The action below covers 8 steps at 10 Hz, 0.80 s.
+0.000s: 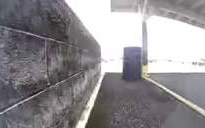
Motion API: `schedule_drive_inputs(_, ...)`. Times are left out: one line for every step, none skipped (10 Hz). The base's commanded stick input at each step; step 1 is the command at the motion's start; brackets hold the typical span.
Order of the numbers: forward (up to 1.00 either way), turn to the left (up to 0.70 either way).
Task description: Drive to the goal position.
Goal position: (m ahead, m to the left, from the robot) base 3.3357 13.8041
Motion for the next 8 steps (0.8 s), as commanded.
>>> schedule_drive_inputs(0.70,-0.02)
schedule_drive_inputs(0.70,-0.16)
schedule_drive_inputs(0.70,-0.27)
schedule_drive_inputs(0.70,-0.31)
schedule_drive_inputs(0.70,-0.26)
schedule_drive_inputs(0.70,-0.26)
schedule_drive_inputs(0.70,-0.29)
schedule_drive_inputs(0.70,-0.29)
